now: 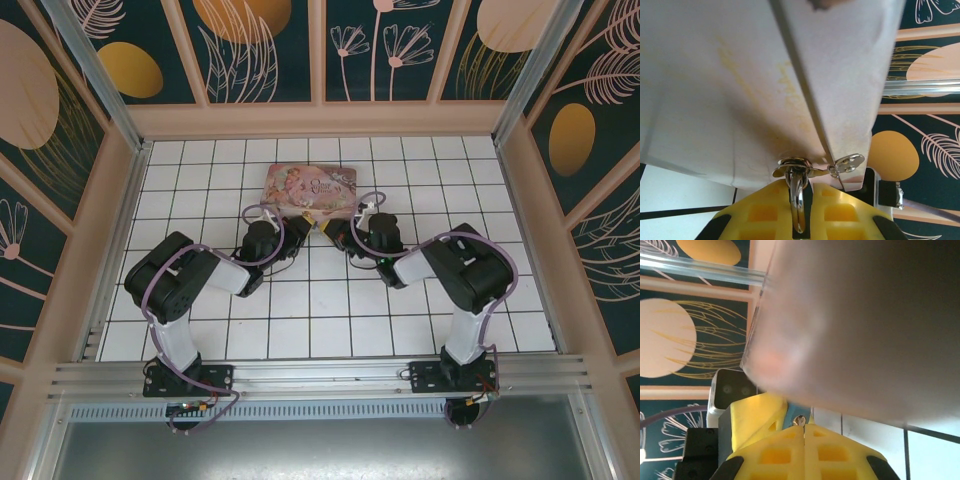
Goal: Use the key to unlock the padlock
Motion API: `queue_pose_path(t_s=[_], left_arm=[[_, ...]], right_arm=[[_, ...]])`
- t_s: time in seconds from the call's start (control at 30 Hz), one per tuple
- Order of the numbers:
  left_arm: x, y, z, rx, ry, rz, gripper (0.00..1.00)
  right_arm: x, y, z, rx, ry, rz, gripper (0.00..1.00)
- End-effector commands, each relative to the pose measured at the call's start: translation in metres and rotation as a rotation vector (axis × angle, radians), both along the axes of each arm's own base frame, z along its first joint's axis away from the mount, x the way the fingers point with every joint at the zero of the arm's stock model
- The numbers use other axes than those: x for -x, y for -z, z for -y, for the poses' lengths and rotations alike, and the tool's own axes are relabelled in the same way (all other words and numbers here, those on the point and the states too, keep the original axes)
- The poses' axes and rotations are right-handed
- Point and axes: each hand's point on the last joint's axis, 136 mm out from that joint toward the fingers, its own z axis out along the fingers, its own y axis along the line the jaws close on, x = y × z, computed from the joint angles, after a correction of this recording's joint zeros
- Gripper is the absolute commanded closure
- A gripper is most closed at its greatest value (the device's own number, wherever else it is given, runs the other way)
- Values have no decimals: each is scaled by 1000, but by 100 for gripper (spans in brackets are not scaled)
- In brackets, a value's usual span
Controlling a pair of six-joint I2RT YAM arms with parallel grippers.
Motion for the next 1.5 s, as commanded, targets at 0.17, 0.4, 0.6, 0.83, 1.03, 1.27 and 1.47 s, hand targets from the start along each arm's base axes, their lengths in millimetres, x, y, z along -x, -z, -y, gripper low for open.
queue_pose_path(t_s=[0.17,0.4,0.6,0.83,1.03,1.27,1.47], left_arm=[[42,-33,47,80,264,80,100],[44,-33,48,79,278,85,100],[46,-32,47,70,284,89,100],[47,-39,49,121,292,90,100],[50,-52,48,177,293,96,100],[51,-58,47,244,282,77,100],[51,-61,47,300,284,60,100]], right_arm=[[-15,-24,-6,51,-33,127,100],[-8,-54,2,-349,-40,36,100],[-9,-63,-5,-380,-65,-1,100],[-13,-47,-13,-234,-75,0,100],[-13,-45,-9,-376,-69,-52,100],[-4,-46,-38,-279,-141,-19,100],[-19,-38,-32,19,-73,107,100]])
